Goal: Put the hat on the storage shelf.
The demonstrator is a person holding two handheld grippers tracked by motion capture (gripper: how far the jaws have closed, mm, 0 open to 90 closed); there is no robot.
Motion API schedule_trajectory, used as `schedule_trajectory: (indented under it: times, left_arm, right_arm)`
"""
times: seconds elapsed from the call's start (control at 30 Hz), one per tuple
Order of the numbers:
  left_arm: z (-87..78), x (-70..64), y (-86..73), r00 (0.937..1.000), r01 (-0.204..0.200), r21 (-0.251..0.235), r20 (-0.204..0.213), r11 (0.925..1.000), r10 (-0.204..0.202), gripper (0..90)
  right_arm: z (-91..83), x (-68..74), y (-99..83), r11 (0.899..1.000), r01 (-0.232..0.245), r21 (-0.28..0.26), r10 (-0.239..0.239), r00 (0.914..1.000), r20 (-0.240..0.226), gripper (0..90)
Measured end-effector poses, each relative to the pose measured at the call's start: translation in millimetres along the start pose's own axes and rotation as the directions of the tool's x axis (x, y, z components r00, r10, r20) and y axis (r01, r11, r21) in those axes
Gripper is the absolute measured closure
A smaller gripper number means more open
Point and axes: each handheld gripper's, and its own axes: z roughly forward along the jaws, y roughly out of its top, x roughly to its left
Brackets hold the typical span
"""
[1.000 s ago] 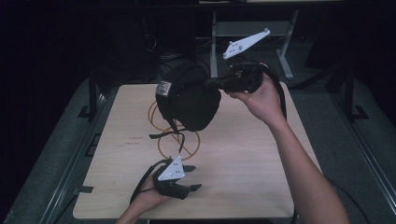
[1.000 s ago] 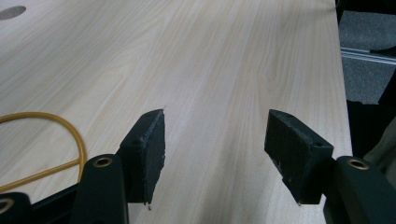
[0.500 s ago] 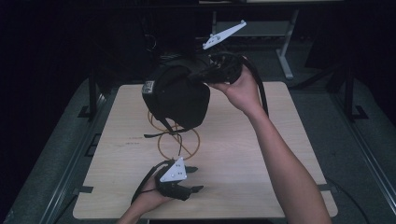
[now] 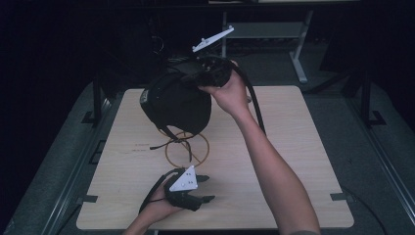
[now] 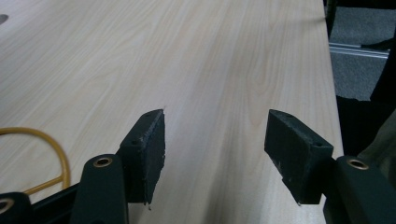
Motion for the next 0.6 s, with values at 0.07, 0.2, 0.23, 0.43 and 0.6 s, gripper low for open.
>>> schedule_trajectory:
  times: [0.07, 0.2, 0.23, 0.43, 0.6]
  left_arm:
    - [1.6, -1.4, 0.2, 0.9999, -0.01, 0.001, 0.004, 0.9999, 0.01, 37.8]
    - [0.9, -3.8, -0.1, 0.9999, -0.007, 0.003, 0.007, 1.0, 0.007, 37.8]
    - [0.2, -3.7, -0.2, 1.0, -0.006, 0.002, 0.006, 1.0, 0.006, 37.8]
    - [-2.0, -2.2, -1.1, 1.0, 0.005, -0.002, -0.003, 1.0, -0.005, 37.4]
    - [-4.2, -2.2, -3.4, 0.9998, 0.009, 0.003, -0.016, 1.0, -0.009, 36.8]
  right_arm:
    - [8.2, -0.7, -0.7, 1.0, -0.002, -0.025, 0.003, 0.9999, 0.017, 87.6]
    - [14.0, -2.5, -3.9, 0.996, -0.029, -0.079, 0.029, 0.9996, 0.0, 74.9]
    - [13.1, -2.5, -6.5, 0.998, -0.02, -0.067, 0.021, 0.9998, 0.006, 74.2]
    - [3.5, -5.8, -15.4, 0.997, -0.013, -0.074, 0.013, 0.9999, 0.002, 68.2]
    - [-5.4, -10.5, -24.1, 0.997, -0.033, -0.067, 0.032, 0.9995, -0.007, 63.9]
